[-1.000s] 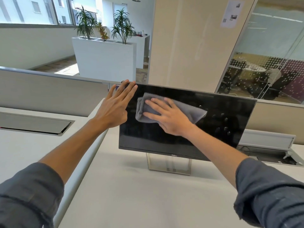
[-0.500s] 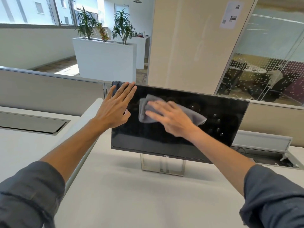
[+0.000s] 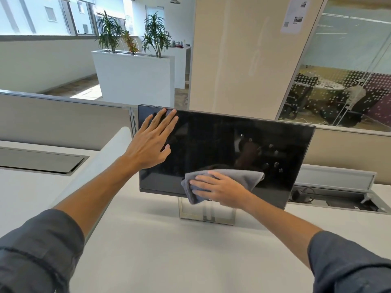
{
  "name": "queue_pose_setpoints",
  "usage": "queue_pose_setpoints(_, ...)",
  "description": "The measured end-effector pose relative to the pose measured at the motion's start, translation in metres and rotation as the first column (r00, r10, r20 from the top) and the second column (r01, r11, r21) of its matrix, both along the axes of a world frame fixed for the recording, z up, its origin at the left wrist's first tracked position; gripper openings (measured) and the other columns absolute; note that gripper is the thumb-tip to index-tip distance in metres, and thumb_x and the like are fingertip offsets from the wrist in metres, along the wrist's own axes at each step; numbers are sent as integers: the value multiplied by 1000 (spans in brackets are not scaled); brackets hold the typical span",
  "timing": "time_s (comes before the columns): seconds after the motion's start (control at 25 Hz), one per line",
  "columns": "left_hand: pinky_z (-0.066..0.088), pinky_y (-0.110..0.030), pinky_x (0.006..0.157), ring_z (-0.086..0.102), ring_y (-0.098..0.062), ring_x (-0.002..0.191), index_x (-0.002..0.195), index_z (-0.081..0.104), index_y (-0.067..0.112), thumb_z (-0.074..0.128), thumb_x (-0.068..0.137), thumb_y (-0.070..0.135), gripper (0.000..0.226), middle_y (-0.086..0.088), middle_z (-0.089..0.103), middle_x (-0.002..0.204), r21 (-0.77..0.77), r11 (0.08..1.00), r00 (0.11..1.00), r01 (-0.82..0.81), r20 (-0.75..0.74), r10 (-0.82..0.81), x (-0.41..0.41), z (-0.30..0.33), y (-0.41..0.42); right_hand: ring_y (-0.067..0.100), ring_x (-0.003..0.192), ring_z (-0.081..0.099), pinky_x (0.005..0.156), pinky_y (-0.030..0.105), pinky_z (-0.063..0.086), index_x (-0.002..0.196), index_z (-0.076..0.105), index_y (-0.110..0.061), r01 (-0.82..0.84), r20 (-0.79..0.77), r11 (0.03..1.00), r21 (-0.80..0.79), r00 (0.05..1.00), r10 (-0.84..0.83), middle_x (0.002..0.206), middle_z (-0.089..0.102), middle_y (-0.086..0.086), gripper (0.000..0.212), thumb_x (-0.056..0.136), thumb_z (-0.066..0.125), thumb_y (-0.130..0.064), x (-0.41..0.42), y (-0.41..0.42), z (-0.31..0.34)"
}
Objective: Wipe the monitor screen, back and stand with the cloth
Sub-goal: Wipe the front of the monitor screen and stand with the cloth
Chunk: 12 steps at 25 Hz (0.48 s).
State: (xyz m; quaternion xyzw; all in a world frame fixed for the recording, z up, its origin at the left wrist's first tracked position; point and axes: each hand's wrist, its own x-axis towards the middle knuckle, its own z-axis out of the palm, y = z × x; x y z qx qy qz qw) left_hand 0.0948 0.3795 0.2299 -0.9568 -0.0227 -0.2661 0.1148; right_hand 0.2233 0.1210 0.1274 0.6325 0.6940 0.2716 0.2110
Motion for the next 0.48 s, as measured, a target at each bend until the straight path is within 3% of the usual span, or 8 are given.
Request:
queue_pose_setpoints(0.08, 7, -49, 120, -4, -23, 149, 154, 5, 19, 38, 88, 42, 78, -1, 0, 162, 16, 1000, 1000, 3, -6, -3, 2, 5, -2, 25, 142, 31, 111, 44, 31, 146, 37, -22, 42, -10, 979, 197, 999, -41, 157, 29, 2, 64, 86, 54, -8, 4, 4, 39)
queue_pose_setpoints(0.2, 5, -49, 120, -3, -21, 149, 154, 2, 20, 35, 88, 45, 78, 0, -1, 162, 36, 999, 1000, -2, -12, 3, 5, 13, -5, 24, 143, 28, 112, 45, 26, 149, 32, -24, 197, -102, 887, 418, 980, -170, 158, 25, 2, 61, 90, 47, -21, 23, 1, 110)
queue_pose_setpoints(0.32, 3, -46, 121, -5, -20, 149, 154, 1, 20, 35, 89, 45, 77, 0, -4, 162, 37, 999, 1000, 8, -28, -7, 9, 11, -9, 23, 148, 13, 117, 45, 17, 151, 24, -28, 215, -101, 916, 340, 976, -192, 161, 14, 1, 63, 91, 42, -37, 32, -9, 114)
queue_pose_setpoints(0.48, 3, -47, 121, -6, -21, 148, 154, 3, 19, 37, 89, 45, 78, -1, -4, 162, 19, 1000, 1000, -7, -29, 8, 13, 6, -14, 26, 145, 20, 111, 44, 30, 145, 34, -27, 133, -91, 980, 147, 988, -121, 159, 22, 1, 62, 87, 55, -21, 17, -29, 31)
